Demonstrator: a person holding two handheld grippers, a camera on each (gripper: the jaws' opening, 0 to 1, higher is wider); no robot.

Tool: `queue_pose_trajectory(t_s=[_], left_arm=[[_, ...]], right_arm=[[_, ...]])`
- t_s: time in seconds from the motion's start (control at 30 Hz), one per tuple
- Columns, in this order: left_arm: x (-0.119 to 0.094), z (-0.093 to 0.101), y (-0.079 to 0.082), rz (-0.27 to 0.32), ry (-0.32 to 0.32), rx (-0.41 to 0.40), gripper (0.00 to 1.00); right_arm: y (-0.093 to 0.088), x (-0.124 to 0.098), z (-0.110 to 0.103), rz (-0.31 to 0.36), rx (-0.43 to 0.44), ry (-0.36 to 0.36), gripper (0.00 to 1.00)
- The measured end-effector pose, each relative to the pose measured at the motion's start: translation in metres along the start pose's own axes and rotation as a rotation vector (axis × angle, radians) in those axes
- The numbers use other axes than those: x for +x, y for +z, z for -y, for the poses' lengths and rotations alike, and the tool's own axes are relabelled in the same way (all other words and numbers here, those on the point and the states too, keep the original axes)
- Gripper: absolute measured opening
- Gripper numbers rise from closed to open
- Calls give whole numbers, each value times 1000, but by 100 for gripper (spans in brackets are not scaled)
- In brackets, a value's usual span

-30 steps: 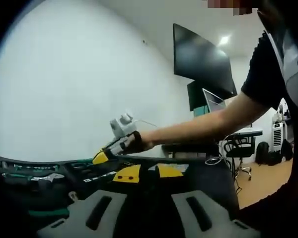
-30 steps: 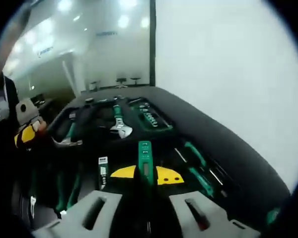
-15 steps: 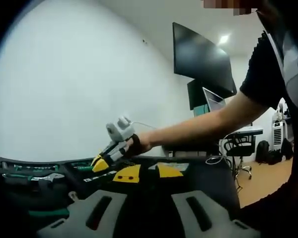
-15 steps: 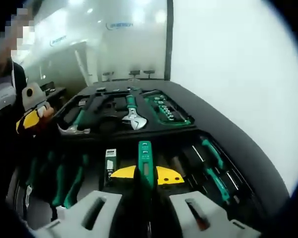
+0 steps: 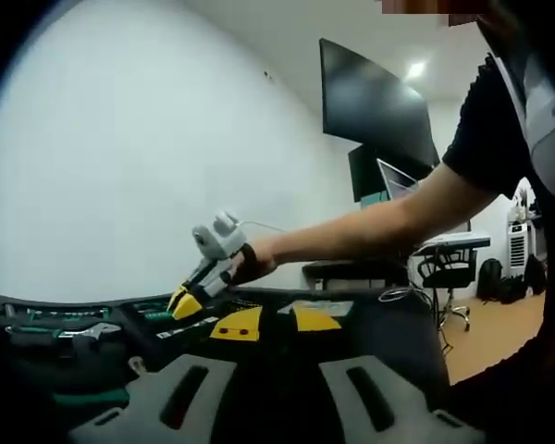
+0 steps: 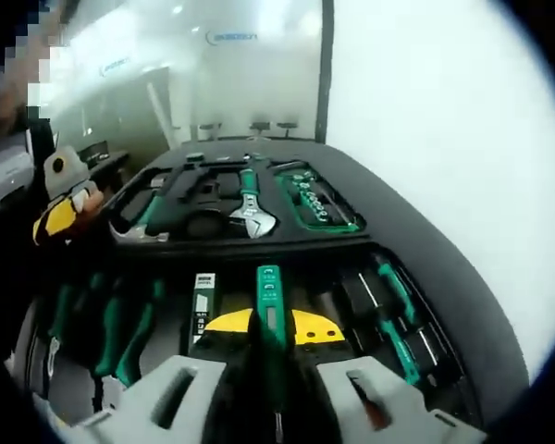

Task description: Pick up the tools and put them into their designated positions in the toolbox.

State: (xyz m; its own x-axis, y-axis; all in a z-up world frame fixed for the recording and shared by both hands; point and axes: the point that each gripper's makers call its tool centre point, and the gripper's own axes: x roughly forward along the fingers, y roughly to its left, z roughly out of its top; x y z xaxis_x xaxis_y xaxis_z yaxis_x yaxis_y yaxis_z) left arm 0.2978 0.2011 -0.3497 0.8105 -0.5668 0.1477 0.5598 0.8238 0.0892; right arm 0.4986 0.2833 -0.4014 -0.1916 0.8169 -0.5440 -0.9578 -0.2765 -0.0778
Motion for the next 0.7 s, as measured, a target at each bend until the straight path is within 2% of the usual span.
queue_pose_trajectory(t_s=[0.07,0.23,0.3,0.5,0.6,0.67,0.7], left_arm=[[0,0,0,0,0,0,13],[0,0,0,-2,-1,1,13],[0,0,-1,-3,0,2,13],[0,-1,0,-2,1,2,13],[0,0,0,-1,-1,2,13],[0,-1,0,1,0,1,13],[0,-1,0,1,0,1,13]], right_arm=[[0,0,1,-17,-39,-2,11],[0,1,-2,-42,-42,16,12],[-2,1,-1,-56,-47,17,4],[-5,-1,0,-90,-90,1,6],[-3,-9,4,-139,-196,-55,8],[0,-12,-5,-172,-280,-66,9],[-2,-13,-5,-213,-332,-88,10]])
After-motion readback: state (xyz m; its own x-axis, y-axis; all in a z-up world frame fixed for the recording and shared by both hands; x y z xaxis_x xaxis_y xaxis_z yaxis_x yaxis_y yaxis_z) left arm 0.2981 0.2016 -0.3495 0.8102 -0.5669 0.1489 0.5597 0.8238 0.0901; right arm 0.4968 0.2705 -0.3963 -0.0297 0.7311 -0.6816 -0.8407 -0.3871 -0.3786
